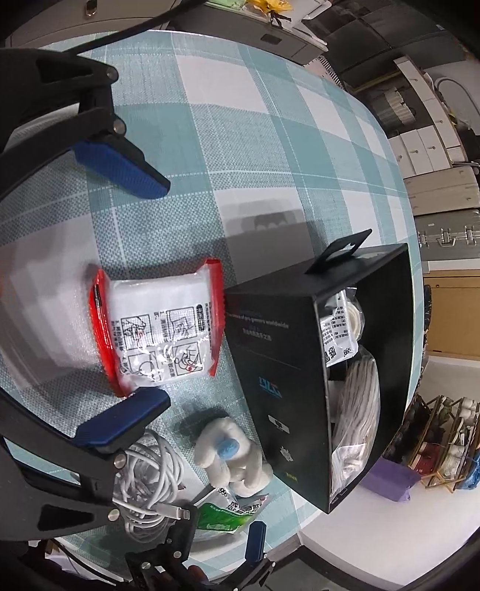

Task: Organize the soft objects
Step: 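Grasp the red-edged sachet with the left gripper while the right gripper grasps the green packet, then lift and carry the red-edged sachet and green packet over the black box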

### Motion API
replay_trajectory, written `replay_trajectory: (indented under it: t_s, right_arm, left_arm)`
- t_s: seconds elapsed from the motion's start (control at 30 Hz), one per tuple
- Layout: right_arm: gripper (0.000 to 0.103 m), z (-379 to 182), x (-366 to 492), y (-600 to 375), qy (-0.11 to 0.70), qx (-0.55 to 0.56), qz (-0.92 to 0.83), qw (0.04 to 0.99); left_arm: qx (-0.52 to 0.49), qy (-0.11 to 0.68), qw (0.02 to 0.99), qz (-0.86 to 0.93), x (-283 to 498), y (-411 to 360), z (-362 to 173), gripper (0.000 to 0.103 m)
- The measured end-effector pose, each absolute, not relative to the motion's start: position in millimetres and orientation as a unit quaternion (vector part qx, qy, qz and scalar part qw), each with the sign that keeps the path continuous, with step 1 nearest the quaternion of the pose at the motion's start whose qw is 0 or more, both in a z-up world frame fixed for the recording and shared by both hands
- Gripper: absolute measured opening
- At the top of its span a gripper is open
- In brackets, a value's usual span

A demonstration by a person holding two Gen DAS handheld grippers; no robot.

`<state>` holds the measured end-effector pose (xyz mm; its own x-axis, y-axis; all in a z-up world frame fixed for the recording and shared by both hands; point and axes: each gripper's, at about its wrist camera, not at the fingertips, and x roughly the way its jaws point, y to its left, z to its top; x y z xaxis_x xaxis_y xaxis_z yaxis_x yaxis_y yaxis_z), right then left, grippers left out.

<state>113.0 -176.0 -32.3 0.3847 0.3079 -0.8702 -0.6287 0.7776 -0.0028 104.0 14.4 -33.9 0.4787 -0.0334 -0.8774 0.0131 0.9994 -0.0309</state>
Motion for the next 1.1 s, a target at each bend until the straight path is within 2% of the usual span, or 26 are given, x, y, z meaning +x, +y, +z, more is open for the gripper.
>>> replay_trajectory:
  t_s: [0.4,0.47,0.57,0.63,0.7,0.93,1.0,1.1]
  right_arm:
    - [0.102,-31.4,109.9,-179.0,0.468,-0.168,0.304,0.812]
    - [0.102,-32.1,110.0,-178.7,0.468,-0.169,0.307,0.812]
    - [0.098,-31.9,109.2,-177.7,0.465,-0.17,0.311,0.811]
    - [0.095,-32.0,107.9,-176.3,0.465,-0.172,0.314,0.81]
    - [0.094,-31.6,106.9,-175.0,0.464,-0.173,0.316,0.809]
    - [0.091,-31.0,106.3,-173.9,0.46,-0.171,0.319,0.811]
    - [0.078,-28.9,106.9,-174.2,0.457,-0.17,0.321,0.812]
    - [0.068,-27.3,105.4,-174.3,0.453,-0.173,0.326,0.812]
  left_arm:
    - [-0.014,0.512,0.859,-0.018,104.9,19.7,-34.7,0.1]
    - [-0.004,0.508,0.861,-0.02,103.6,17.0,-34.3,0.094]
    - [0.004,0.5,0.865,-0.029,101.4,12.8,-31.1,0.078]
    - [0.008,0.495,0.868,-0.037,100.0,10.0,-28.3,0.057]
    - [0.004,0.493,0.869,-0.042,99.7,9.8,-26.2,0.046]
    - [-0.006,0.474,0.879,-0.05,99.0,11.6,-17.7,0.044]
    - [-0.014,0.467,0.883,-0.051,98.5,12.9,-13.4,0.044]
    - [-0.022,0.456,0.888,-0.054,96.6,14.8,-7.5,0.044]
